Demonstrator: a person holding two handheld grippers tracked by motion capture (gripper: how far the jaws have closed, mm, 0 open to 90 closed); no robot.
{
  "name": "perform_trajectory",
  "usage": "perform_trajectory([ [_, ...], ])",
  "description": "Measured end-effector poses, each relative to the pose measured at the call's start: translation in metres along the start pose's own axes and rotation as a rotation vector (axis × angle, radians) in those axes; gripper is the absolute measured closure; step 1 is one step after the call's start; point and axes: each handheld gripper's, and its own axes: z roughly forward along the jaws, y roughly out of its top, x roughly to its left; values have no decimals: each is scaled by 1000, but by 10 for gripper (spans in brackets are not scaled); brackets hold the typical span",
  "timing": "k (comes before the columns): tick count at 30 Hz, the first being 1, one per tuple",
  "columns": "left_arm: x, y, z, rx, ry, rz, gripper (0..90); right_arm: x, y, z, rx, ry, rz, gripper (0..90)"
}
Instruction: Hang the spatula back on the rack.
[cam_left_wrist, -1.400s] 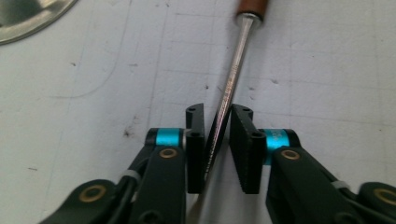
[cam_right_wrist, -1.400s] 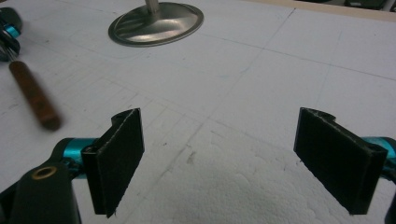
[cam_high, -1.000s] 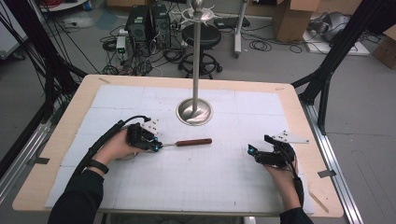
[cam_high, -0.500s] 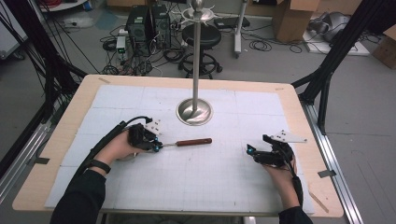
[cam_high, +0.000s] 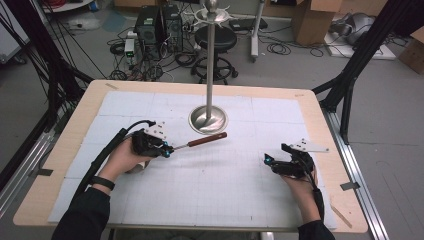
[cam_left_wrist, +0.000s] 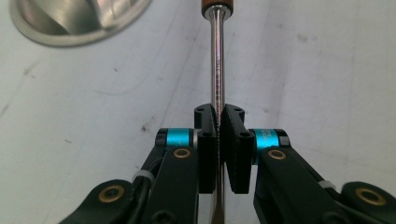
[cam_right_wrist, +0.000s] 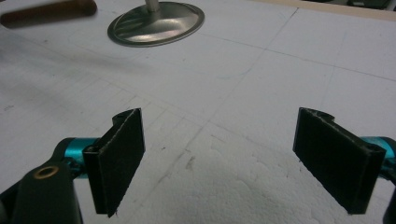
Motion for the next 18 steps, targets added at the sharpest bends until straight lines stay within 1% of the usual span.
perform_trajectory([
  [1,-1,0,-3,-13,8,-3,845,0,0,0,0,0,0,158],
  [2,-1,0,-7,-22,26,3,845,0,0,0,0,-1,-1,158],
  [5,-3,0,-18,-68,65,-5,845,1,0,0,3,0,0,158],
  [6,-4,-1,-22,-96,70,-17,845,1,0,0,3,0,0,158],
  [7,-4,-1,-22,-96,70,-17,845,1,0,0,3,0,0,158],
  [8,-3,-2,-30,-151,86,-30,845,1,0,0,5,-1,1,158],
  [10,-4,-3,-37,-200,110,-48,845,1,0,0,3,-1,0,158],
  [12,-4,-3,-44,-257,136,-54,845,1,0,0,4,0,0,158],
  [14,-5,-3,-51,-320,158,-69,845,1,0,0,4,-2,-2,158],
  [16,-6,-2,-58,-381,174,-71,845,1,0,1,4,-2,-3,158],
  [18,-8,0,-64,-435,199,-80,845,1,0,1,4,-2,-4,158],
])
